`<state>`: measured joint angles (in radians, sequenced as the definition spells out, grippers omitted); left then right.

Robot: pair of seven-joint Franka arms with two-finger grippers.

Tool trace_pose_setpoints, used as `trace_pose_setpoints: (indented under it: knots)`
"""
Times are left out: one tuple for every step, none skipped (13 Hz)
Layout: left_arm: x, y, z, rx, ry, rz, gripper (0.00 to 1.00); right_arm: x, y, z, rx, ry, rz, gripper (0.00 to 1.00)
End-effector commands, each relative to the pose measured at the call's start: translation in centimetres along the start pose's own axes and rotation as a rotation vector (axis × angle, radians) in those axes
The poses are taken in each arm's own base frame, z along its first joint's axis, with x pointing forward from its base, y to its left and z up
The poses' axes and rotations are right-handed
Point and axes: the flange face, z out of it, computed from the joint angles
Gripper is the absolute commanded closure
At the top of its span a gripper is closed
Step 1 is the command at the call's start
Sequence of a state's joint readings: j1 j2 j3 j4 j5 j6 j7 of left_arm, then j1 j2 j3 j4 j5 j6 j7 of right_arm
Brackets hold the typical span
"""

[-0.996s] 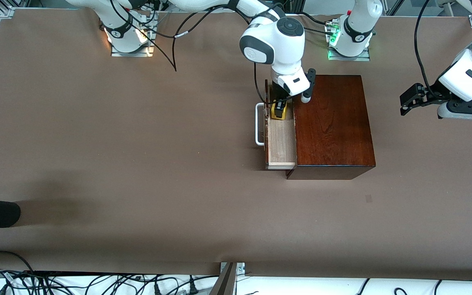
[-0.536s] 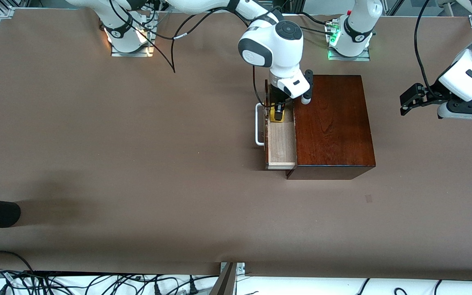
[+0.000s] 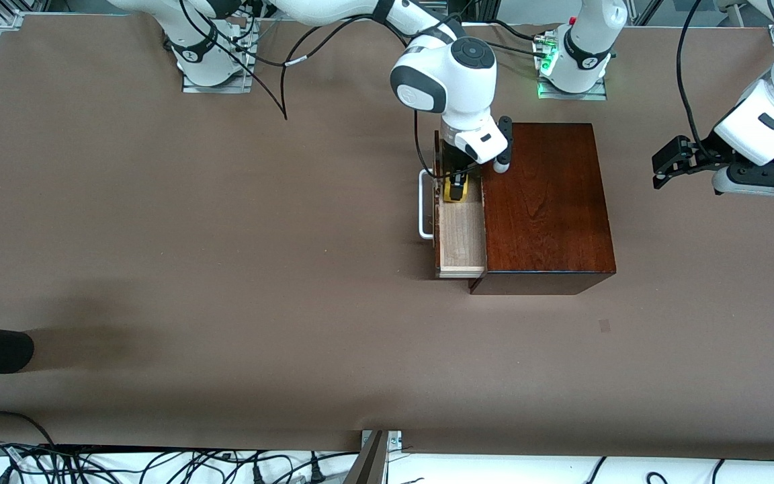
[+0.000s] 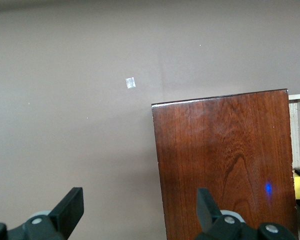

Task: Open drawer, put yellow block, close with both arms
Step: 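Lower the yellow cube into the drawer with the right gripper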

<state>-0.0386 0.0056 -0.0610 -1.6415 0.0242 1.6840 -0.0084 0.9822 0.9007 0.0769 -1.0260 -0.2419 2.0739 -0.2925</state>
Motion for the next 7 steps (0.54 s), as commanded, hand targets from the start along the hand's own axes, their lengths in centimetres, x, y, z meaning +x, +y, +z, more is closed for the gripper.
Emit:
trace_pose_setpoints:
  knots:
    - [-0.3,0.2,-0.9,-0.007,0.001,0.007,0.0,0.2,0.7,-0.4,-0.013,0.005,-0.001,0.0]
    - [-0.3,0.2,-0.9,-0.007,0.001,0.007,0.0,0.1,1.0,-0.5,-0.013,0.005,0.006,0.0]
    - [-0.3,0.1,-0.9,-0.007,0.001,0.006,0.0,-0.3,2.4,-1.7,-0.016,0.019,0.026,0.0]
    - [-0.3,0.1,-0.9,-0.007,0.003,0.006,0.0,-0.7,3.8,-3.6,-0.015,0.041,0.05,0.0]
    - [-0.3,0.1,-0.9,-0.007,0.003,0.006,0.0,-1.1,5.5,-6.7,-0.03,0.073,0.078,0.0]
    - [-0.3,0.1,-0.9,-0.007,0.003,0.006,0.0,-1.7,7.1,-9.7,-0.05,0.104,0.101,0.0]
    - [-0.3,0.1,-0.9,-0.007,0.001,0.006,0.0,-2.8,8.9,-12.0,-0.063,0.111,0.127,0.0]
